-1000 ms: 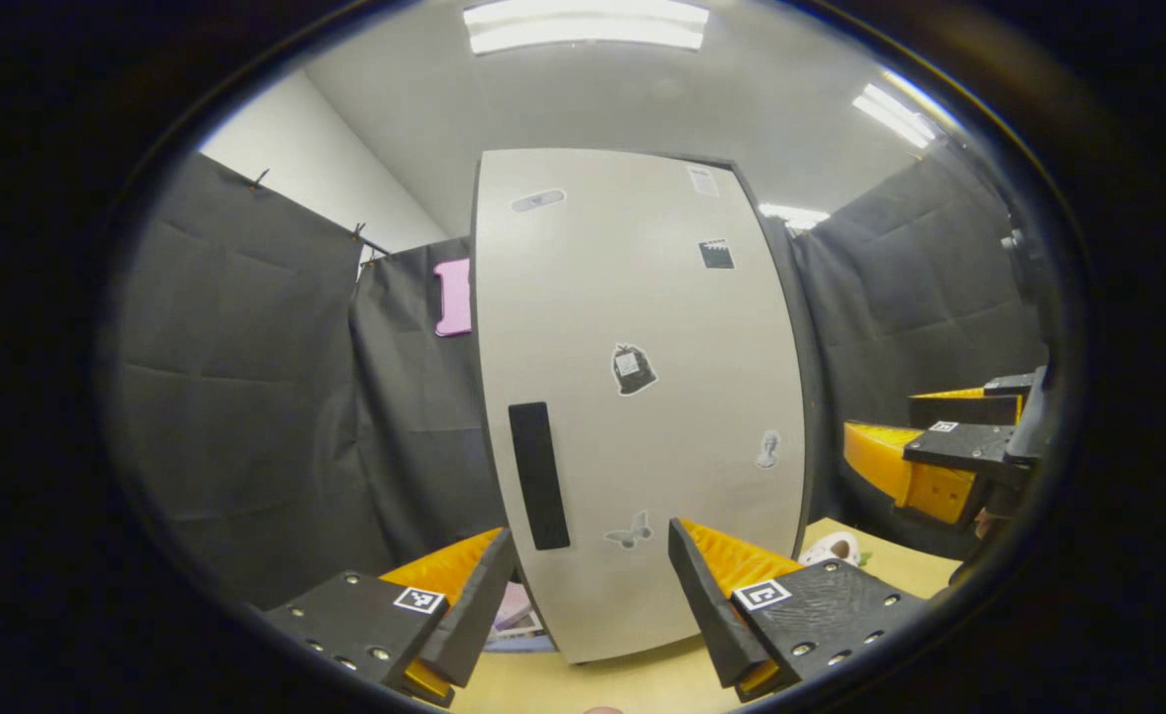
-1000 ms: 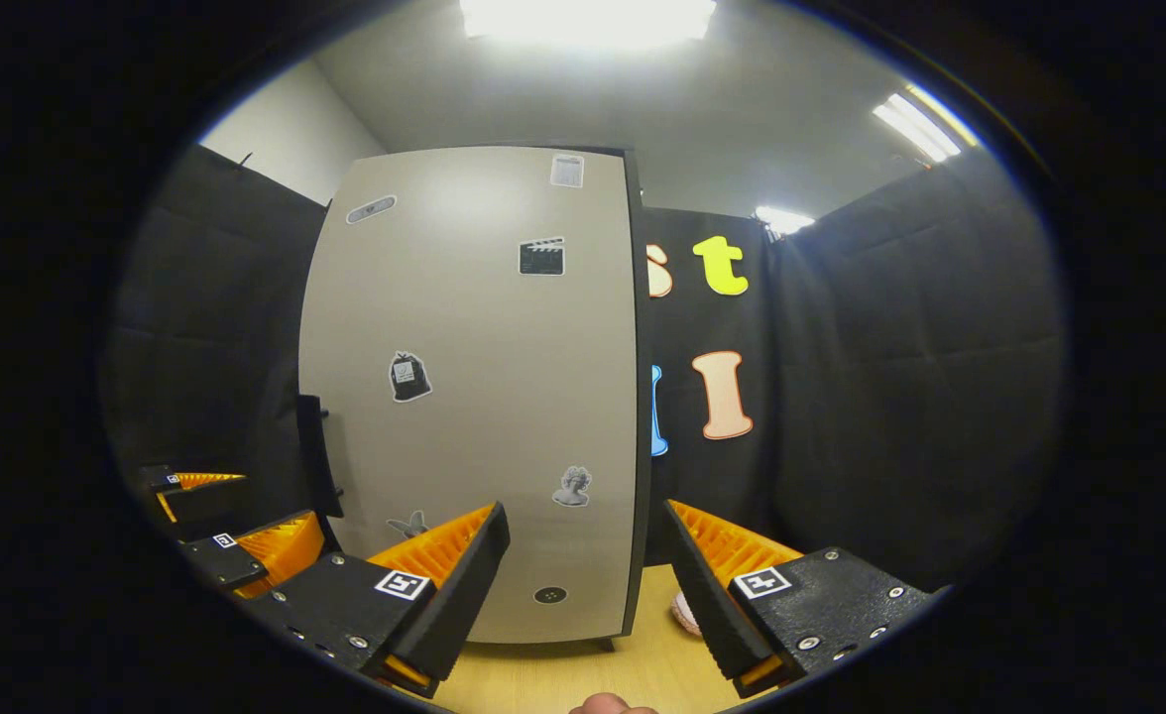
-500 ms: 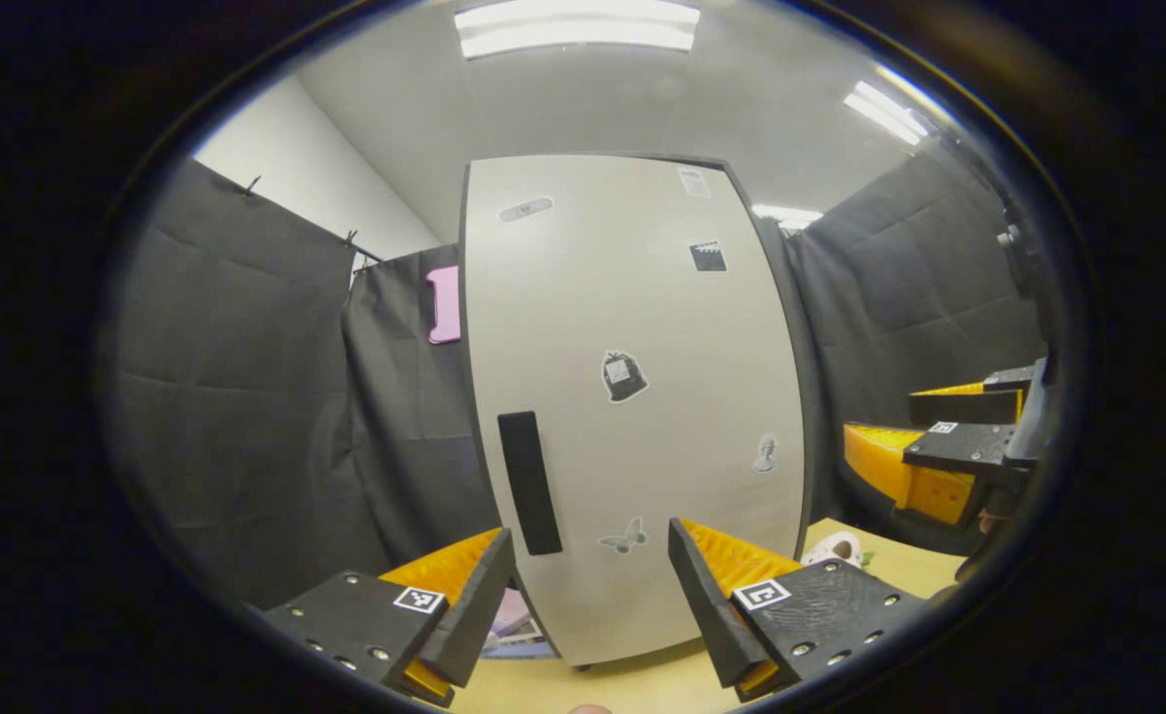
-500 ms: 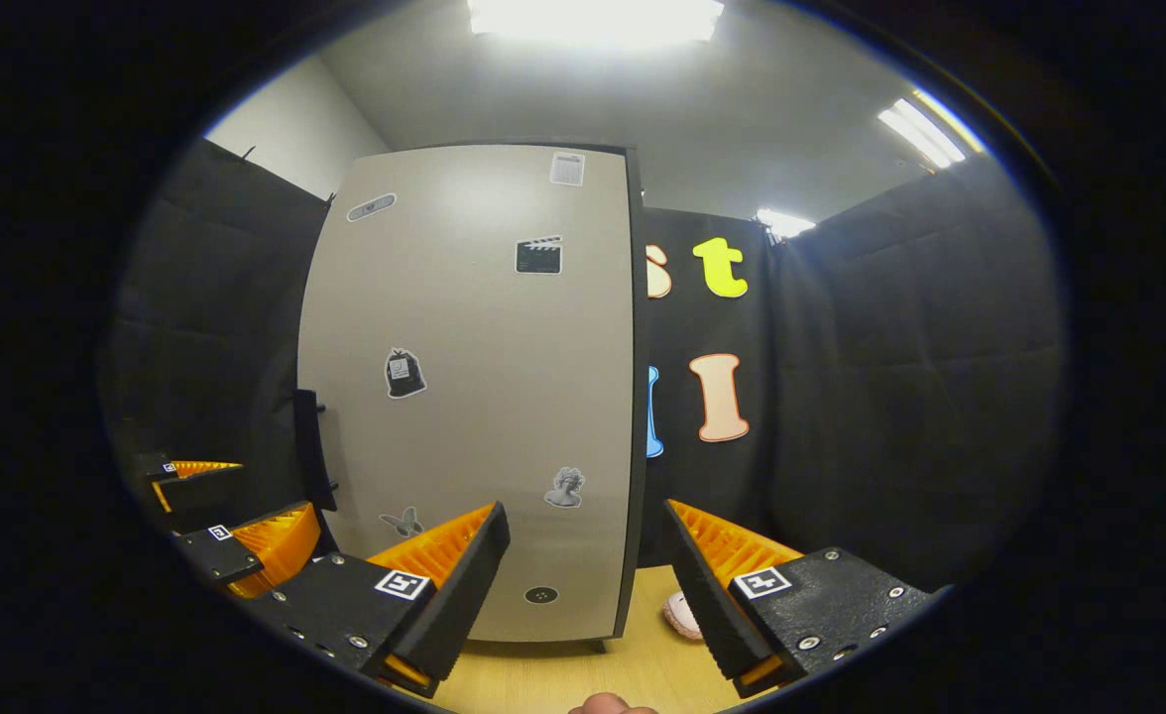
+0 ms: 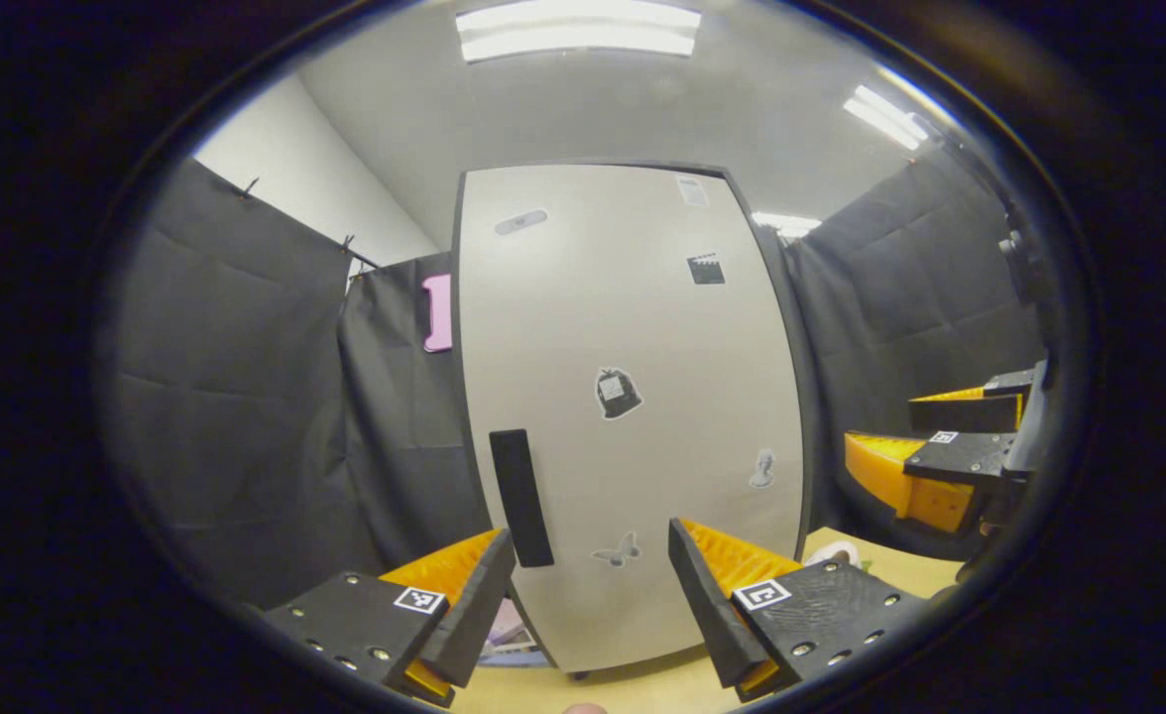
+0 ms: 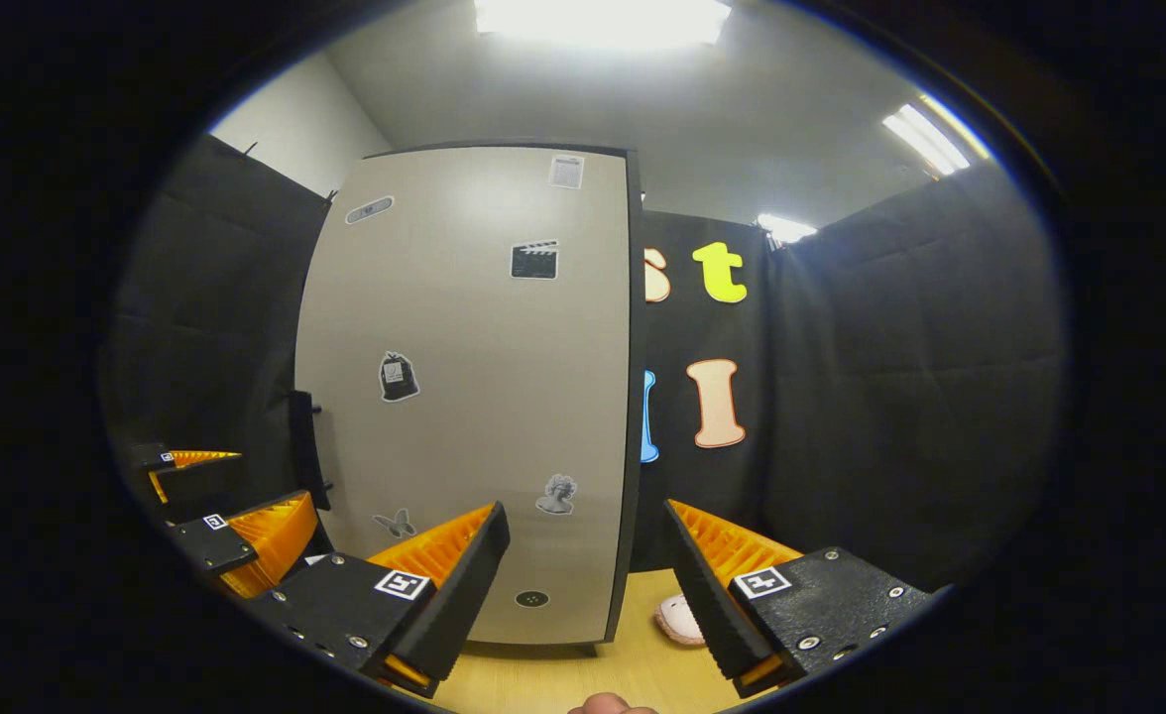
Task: Open the cabinet door with the right hand, grasp the bottle in the cabinet with the left hand and place it on the coaster, then close the cabinet door with the right hand.
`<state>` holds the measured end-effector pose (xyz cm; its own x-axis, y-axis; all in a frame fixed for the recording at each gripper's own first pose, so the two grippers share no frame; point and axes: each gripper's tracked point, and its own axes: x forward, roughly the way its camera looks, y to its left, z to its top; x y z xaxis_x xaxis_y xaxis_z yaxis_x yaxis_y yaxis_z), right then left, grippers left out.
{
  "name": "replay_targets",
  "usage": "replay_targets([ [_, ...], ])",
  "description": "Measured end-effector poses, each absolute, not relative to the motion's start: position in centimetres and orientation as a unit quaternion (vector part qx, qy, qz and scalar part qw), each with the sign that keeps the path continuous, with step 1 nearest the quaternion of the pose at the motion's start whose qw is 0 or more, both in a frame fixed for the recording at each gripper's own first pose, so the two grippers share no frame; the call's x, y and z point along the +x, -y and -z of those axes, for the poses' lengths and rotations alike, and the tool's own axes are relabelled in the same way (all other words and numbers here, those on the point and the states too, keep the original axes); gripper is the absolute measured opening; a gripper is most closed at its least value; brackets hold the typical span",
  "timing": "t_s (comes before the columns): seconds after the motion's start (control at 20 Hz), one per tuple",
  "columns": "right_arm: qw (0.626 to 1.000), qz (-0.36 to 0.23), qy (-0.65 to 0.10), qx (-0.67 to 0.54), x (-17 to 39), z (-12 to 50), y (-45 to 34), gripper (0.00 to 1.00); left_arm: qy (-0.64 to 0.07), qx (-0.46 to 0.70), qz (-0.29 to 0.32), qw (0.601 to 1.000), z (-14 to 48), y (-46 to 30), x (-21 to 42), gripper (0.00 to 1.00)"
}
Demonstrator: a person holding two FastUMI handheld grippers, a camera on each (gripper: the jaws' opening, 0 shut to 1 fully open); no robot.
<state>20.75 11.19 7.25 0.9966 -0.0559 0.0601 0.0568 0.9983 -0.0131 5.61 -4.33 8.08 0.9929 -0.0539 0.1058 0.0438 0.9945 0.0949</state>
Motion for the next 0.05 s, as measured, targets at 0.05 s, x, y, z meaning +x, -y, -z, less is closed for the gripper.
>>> replay_targets([
  [0.05, 0.999, 0.031, 0.036, -0.009, 20.69, -7.53, -11.05, 0.95, 0.053, 0.042, 0.022, 0.997, -8.05, 4.12, 5.69, 0.89],
])
